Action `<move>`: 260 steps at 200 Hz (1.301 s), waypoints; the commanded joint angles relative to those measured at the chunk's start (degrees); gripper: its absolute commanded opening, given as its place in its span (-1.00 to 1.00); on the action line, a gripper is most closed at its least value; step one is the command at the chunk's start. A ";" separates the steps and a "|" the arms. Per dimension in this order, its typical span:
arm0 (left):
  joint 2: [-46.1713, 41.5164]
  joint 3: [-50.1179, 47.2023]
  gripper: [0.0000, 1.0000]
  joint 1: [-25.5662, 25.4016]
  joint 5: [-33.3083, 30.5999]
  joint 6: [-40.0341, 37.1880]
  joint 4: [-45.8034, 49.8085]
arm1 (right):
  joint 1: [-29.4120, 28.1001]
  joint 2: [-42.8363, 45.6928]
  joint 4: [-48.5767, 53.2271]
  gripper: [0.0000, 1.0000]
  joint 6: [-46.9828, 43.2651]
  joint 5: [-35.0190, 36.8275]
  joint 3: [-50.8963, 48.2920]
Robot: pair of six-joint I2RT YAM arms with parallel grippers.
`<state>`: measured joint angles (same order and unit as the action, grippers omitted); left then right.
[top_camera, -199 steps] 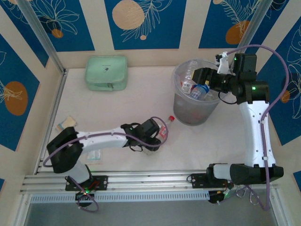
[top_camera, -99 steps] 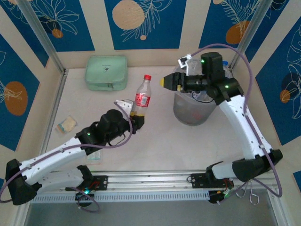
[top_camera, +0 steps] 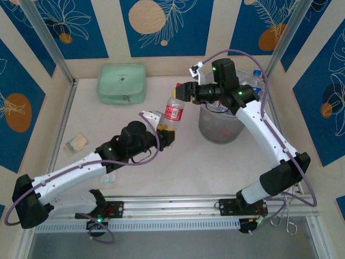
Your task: Put the plastic bottles in the bin
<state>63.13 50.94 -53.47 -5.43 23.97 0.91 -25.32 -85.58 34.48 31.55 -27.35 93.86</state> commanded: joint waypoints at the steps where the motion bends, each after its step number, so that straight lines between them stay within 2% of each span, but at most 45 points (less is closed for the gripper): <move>1: -0.23 1.80 -0.10 1.10 2.55 1.13 -1.53 | -0.48 -0.02 0.50 -0.24 0.00 0.03 2.08; 12: 0.08 2.49 -0.07 1.73 3.63 1.98 -0.91 | -0.34 -0.43 0.57 -0.36 0.11 0.02 2.56; 25: 0.57 3.72 0.08 1.89 4.84 2.23 0.36 | -0.13 -1.13 1.17 -0.45 -0.28 0.09 3.94; 34: 0.76 4.69 0.32 2.05 5.08 2.23 1.53 | 0.24 -1.42 1.44 -0.50 -0.67 0.50 5.03; 47: 0.47 5.63 0.79 2.21 4.58 2.06 3.13 | 1.56 -1.14 2.59 -0.55 -1.57 1.51 7.20; 59: 0.07 5.92 0.98 2.64 4.38 2.09 4.63 | 3.93 -0.16 3.80 -0.59 -2.56 2.51 9.54; 79: 0.47 5.59 0.99 4.77 5.05 4.52 6.30 | 10.54 2.00 6.39 -0.68 -3.39 2.24 13.43; 108: 1.85 2.72 0.99 7.96 9.02 9.13 3.12 | 21.93 5.01 9.99 -0.77 -5.28 2.18 17.73; 134: 3.44 2.15 0.99 9.04 10.33 10.40 2.62 | 33.40 6.42 8.38 -0.82 -3.64 -0.98 17.39; 153: 4.41 2.24 0.99 9.37 10.96 10.80 2.48 | 39.09 5.58 7.04 -0.83 -2.38 -2.78 16.72; 190: 5.31 2.31 0.99 9.76 10.79 11.32 2.27 | 40.54 1.48 6.18 -0.83 -3.84 -0.87 16.23; 228: 7.25 3.53 0.99 9.79 11.58 11.24 1.51 | 37.97 -2.03 5.16 -0.85 -4.89 1.17 14.18; 260: 8.76 5.06 0.99 9.84 11.84 10.58 2.45 | 35.53 -5.56 8.25 -0.85 -7.60 3.48 14.50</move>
<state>71.07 53.36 -44.25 4.91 34.65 3.86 11.84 -89.65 40.60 26.96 -25.45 108.36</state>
